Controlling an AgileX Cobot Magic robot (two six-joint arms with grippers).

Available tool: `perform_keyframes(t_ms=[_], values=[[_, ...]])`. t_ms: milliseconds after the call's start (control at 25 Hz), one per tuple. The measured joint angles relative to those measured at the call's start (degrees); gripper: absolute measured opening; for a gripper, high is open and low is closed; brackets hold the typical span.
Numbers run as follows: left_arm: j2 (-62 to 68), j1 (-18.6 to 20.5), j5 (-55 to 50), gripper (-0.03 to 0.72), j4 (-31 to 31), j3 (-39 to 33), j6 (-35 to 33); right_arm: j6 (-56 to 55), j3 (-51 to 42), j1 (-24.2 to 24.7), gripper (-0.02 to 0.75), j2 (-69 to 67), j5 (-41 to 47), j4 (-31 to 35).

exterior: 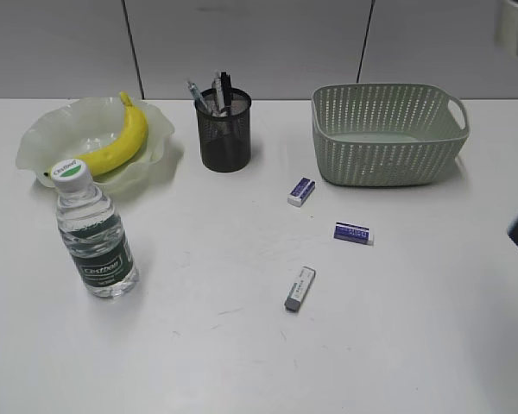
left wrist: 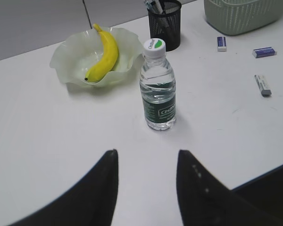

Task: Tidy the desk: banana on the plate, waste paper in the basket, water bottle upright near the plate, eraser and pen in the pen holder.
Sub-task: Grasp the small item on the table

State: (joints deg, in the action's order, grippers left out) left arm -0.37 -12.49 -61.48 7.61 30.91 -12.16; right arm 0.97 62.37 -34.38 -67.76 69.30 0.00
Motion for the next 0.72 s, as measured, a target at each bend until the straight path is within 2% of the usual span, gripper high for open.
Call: perform_keyframes(t_ms=[400, 720], values=[[0.0, 0.0, 0.0, 0.309, 0.0, 0.0, 0.0, 0.3, -25.3, 0.0, 0.336, 29.3, -4.8, -0.4], [0.0, 0.0, 0.0, 0.309, 0.0, 0.0, 0.0, 1.1, -32.5, 0.0, 0.336, 54.2, -8.3, -0.4]])
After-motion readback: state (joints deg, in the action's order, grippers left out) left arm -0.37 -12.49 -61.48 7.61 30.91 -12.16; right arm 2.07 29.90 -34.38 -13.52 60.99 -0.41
